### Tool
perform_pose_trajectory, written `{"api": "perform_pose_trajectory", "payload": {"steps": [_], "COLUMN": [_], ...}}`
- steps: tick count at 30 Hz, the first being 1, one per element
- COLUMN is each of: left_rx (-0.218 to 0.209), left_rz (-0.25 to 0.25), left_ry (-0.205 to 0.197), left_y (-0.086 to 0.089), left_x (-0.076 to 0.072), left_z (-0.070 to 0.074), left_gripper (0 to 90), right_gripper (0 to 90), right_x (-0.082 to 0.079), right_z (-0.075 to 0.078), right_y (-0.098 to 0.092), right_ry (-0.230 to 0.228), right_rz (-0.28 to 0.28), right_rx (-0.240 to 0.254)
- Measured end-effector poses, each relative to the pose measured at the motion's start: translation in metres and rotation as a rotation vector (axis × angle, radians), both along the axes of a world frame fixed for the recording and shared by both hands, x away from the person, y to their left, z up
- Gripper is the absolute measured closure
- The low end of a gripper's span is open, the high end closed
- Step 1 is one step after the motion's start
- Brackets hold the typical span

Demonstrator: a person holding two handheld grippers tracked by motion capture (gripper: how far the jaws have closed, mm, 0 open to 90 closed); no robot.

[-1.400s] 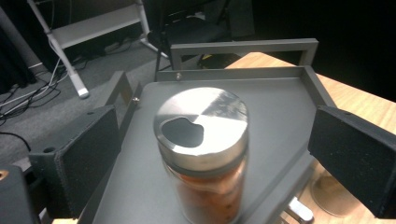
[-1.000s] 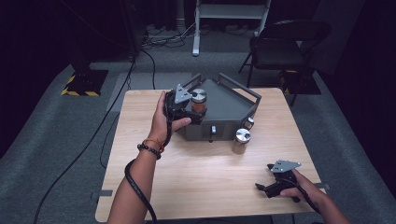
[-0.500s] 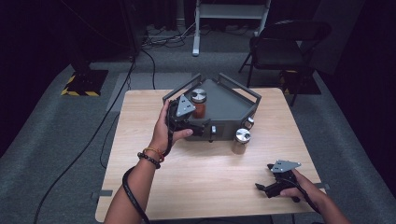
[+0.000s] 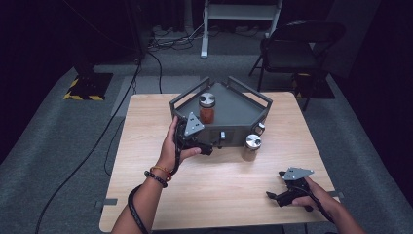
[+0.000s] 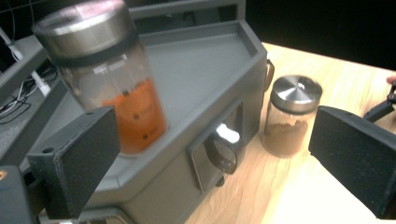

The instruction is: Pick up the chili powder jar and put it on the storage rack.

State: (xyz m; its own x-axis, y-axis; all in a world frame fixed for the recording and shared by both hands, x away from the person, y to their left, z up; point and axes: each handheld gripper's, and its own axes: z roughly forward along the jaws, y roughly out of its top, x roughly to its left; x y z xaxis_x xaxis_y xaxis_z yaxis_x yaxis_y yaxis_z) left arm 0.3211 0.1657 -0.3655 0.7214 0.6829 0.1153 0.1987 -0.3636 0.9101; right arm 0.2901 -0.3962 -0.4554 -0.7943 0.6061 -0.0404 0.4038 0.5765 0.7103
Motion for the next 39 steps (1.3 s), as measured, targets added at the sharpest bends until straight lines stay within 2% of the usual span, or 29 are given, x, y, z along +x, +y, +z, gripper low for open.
{"api": "perform_pose_trajectory", "payload": {"steps": [14,20,23,30,39], "left_rx": [0.041,0.035,0.062,0.076,0.096], "left_rz": [-0.022,-0.032,-0.041,-0.053,-0.043], "left_ry": [0.02,0.037,0.045,0.071,0.102], "left_y": [-0.002,0.0,0.0,0.005,0.014], "left_x": [-0.013,-0.017,-0.018,-0.022,-0.027], "left_z": [-0.021,-0.029,-0.031,-0.038,-0.049], "left_gripper": [2.0,1.9,2.0,2.0,2.0], "right_gripper": [0.0,0.0,0.0,0.0,0.0], "right_x": [0.0,0.0,0.0,0.0,0.0], "right_z": [0.0,0.0,0.0,0.0,0.0], "right_y": [0.0,0.0,0.0,0.0,0.0], "right_ry": [0.0,0.0,0.0,0.0,0.0], "right_rz": [0.0,0.0,0.0,0.0,0.0], "right_rx": [0.0,0.0,0.0,0.0,0.0]}}
